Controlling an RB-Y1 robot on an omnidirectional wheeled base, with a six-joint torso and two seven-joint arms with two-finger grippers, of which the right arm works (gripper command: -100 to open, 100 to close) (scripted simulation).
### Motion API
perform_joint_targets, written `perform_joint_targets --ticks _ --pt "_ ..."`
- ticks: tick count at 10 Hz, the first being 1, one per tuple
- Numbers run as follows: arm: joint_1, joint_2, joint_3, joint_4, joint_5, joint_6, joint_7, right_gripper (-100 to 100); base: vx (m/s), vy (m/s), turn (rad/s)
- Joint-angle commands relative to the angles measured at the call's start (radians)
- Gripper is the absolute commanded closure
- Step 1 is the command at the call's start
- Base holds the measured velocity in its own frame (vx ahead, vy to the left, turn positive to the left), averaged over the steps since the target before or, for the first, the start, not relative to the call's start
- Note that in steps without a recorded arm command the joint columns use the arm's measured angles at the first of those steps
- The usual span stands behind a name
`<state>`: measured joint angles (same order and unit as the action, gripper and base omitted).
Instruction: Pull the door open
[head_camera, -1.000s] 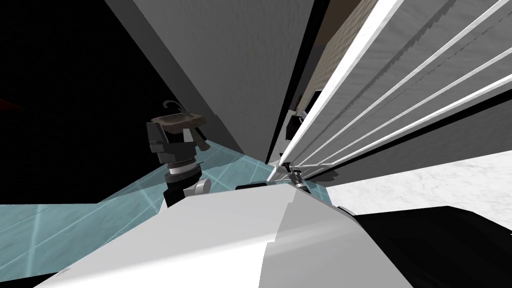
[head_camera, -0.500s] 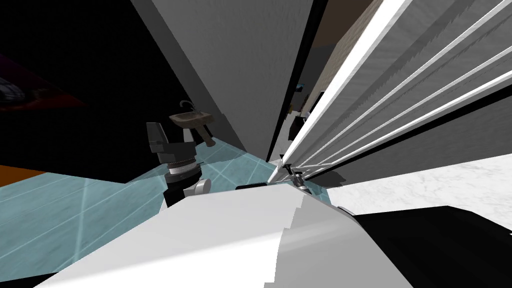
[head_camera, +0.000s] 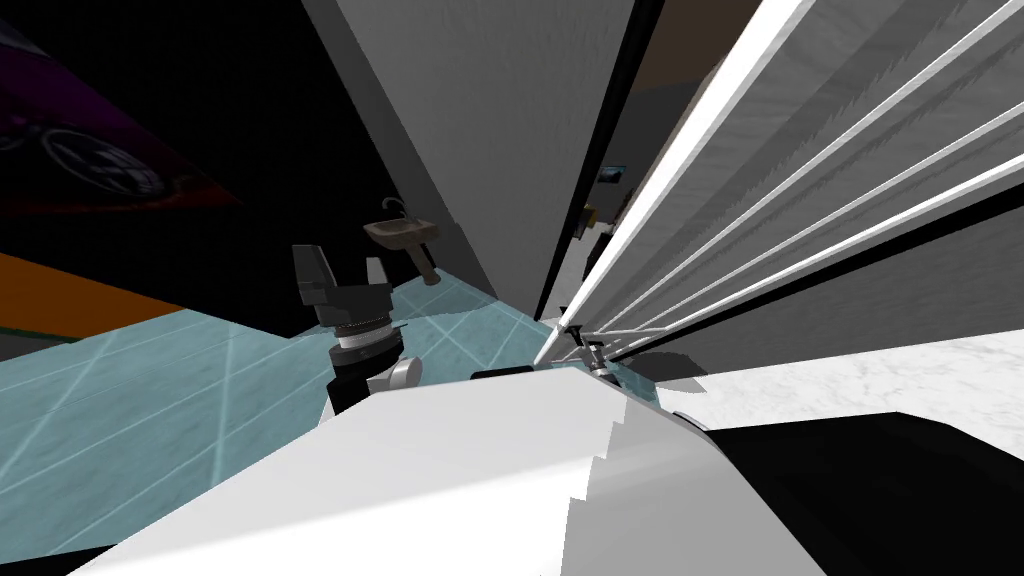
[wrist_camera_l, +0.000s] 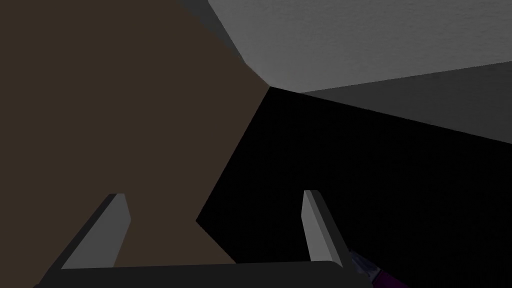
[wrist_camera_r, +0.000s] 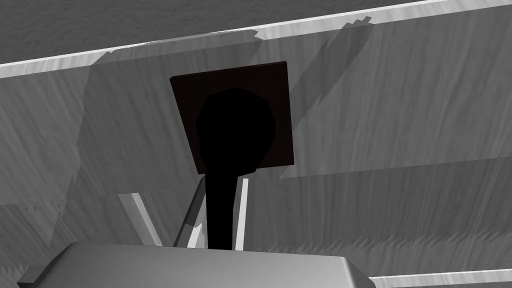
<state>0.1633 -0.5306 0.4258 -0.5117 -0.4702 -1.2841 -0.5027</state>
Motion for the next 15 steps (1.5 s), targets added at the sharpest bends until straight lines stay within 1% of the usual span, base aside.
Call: perform_joint_targets --ticks 1,2,4,5,6,7,8,10,12,15 --pt "-0.001 0.016 -0.010 -0.022 -0.001 0.033 0.023 100 -0.232 -0.080 0.153" --pt "-0.001 0.016 -0.010 -0.022 -0.001 0.033 0.023 100 -0.155 -0.048 0.057" --pt "-0.011 0.032 -0.028 -0.042 -0.006 0.068 0.049 100 -0.139 -0.019 0.127" --pt "-0.011 0.032 -0.028 -0.042 -0.006 0.068 0.049 100 -0.118 -0.034 0.066" --pt "-0.017 0.041 -0.037 -0.053 -0.008 0.088 0.064 100 -0.110 -0.042 0.081" --pt "-0.025 0.055 -0.052 -0.070 -0.012 0.117 0.086 100 -0.197 -0.086 0.228" --pt "-0.031 0.064 -0.063 -0.082 -0.015 0.137 0.101 100 -0.255 -0.076 0.230" --pt "-0.031 0.064 -0.063 -0.082 -0.015 0.137 0.101 100 -0.098 -0.038 0.054" --pt "-0.043 0.083 -0.084 -0.106 -0.020 0.179 0.132 100 -0.124 -0.041 0.147" --pt "-0.061 0.112 -0.116 -0.143 -0.028 0.240 0.179 100 -0.209 -0.078 0.209"
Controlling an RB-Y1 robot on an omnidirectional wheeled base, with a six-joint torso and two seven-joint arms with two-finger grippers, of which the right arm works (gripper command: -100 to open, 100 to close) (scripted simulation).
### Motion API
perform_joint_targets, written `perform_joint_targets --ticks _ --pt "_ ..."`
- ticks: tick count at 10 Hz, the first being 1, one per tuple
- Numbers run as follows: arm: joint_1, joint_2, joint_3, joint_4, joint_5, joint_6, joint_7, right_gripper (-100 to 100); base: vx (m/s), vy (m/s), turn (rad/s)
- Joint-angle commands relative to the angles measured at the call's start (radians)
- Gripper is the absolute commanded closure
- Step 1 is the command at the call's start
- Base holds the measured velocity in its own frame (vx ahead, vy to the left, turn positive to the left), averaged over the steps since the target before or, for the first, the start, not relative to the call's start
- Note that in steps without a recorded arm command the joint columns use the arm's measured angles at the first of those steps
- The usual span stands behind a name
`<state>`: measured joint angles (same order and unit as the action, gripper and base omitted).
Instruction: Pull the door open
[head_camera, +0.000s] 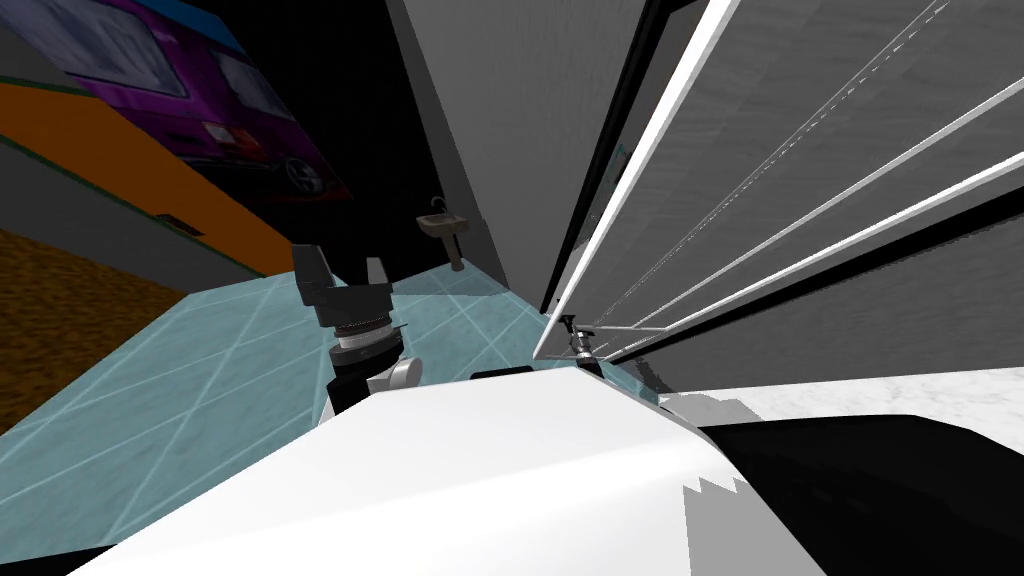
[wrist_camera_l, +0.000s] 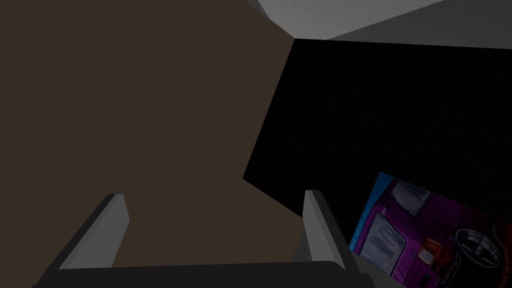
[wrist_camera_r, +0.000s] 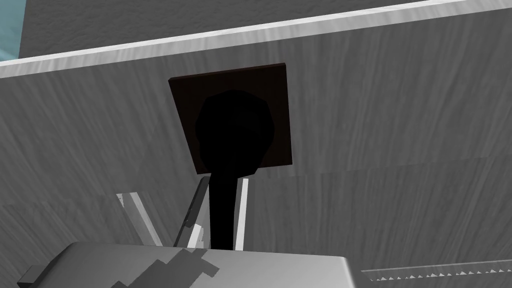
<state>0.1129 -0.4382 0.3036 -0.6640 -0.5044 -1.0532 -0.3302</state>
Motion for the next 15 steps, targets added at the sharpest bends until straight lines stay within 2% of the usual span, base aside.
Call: perform_joint_targets --ticks 1,5,10,11,12,15 --pt "-0.017 0.029 -0.004 -0.002 0.003 0.030 0.022 100 -0.250 -0.104 0.181" --pt "-0.038 0.063 -0.042 -0.044 -0.006 0.101 0.077 100 -0.216 -0.062 0.156" --pt "-0.059 0.097 -0.080 -0.088 -0.017 0.172 0.132 100 -0.173 -0.107 0.142" --pt "-0.050 0.087 -0.077 -0.096 -0.017 0.173 0.125 100 -0.058 -0.059 0.056" --pt "-0.027 0.073 -0.069 -0.100 0.021 0.150 0.089 100 -0.063 0.038 0.029" --pt "0.010 0.047 -0.059 -0.106 0.076 0.109 0.033 100 -0.098 0.044 -0.018"
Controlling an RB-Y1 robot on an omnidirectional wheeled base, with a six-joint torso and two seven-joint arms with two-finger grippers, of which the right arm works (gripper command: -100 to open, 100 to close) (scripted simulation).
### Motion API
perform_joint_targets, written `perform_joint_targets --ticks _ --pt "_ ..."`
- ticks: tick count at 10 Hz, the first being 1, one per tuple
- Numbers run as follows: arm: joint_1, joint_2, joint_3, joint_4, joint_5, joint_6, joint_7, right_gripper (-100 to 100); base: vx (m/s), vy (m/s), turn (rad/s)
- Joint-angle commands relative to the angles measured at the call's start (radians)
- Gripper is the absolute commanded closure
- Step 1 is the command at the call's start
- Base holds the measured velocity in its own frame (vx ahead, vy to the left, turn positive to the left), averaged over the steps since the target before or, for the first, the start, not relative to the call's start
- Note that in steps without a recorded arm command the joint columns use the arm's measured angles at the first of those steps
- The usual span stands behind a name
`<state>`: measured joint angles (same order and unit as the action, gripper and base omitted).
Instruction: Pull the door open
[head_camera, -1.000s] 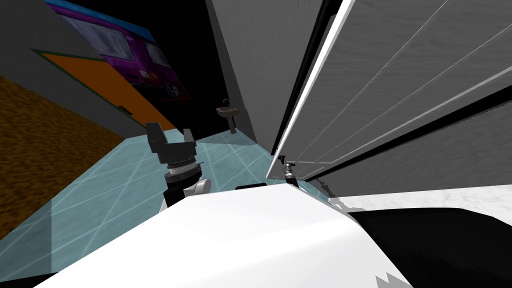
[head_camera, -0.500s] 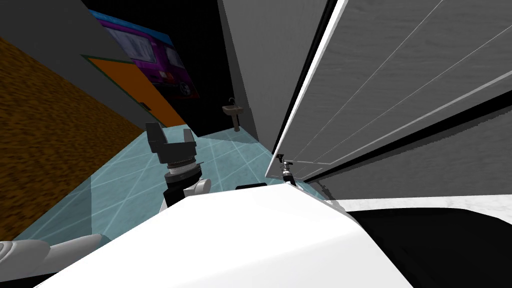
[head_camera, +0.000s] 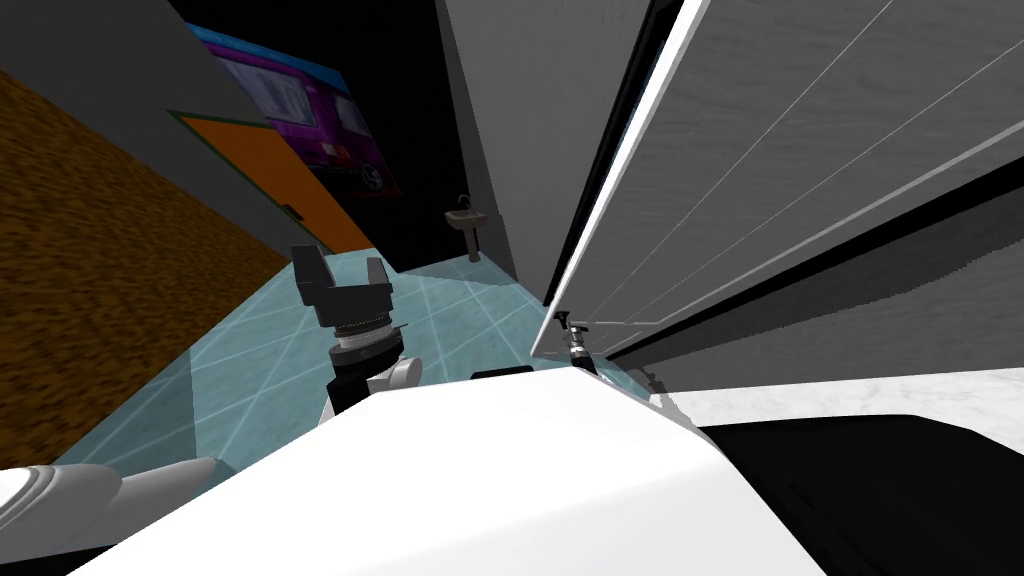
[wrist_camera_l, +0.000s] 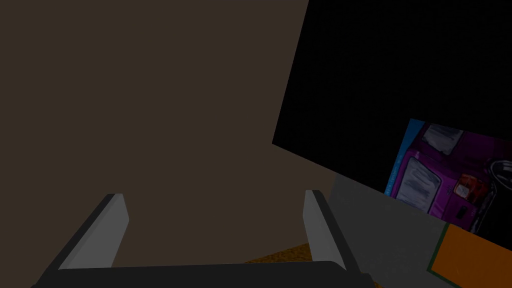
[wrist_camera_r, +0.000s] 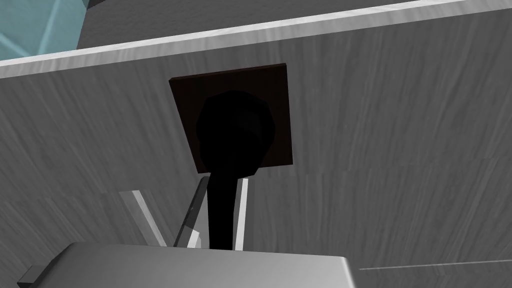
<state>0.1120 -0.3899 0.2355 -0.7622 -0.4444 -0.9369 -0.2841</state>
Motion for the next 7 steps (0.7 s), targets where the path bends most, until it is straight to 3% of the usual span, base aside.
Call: perform_joint_targets --ticks 1,7 --pt "0.025 -0.011 0.012 -0.010 0.036 -0.022 -0.035 100 -0.114 0.012 -0.009" --pt "0.106 -0.068 0.032 -0.023 0.157 -0.112 -0.159 100 -0.087 -0.041 -0.010"
